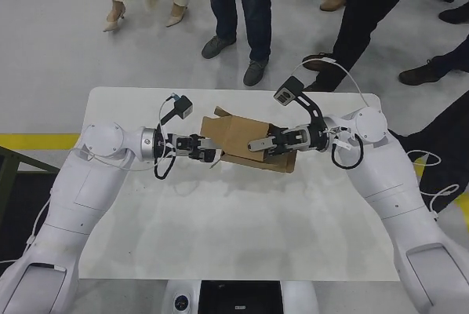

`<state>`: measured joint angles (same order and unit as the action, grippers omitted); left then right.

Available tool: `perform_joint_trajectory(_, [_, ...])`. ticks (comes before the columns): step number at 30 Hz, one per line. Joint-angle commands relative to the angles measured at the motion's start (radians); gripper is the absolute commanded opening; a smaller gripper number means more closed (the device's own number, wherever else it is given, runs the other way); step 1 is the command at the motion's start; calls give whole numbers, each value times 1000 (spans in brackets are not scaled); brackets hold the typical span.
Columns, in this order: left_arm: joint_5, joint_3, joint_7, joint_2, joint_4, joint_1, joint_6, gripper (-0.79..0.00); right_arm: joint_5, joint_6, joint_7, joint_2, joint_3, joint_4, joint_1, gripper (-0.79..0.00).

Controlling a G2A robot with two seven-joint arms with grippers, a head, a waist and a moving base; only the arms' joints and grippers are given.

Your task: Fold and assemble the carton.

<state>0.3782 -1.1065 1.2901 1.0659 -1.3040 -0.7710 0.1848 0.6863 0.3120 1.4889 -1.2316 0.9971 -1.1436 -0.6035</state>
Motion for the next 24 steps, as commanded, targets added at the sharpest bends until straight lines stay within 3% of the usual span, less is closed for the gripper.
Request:
perform_joint_trajectory(1, [0, 7, 1, 1, 3, 3, -1, 0, -1, 1, -2, -1, -2, -1, 0, -785])
perform_joint_trajectory(24, [17, 13, -43, 4, 20, 13, 20, 0, -2, 6, -18, -3, 11, 17, -3, -785])
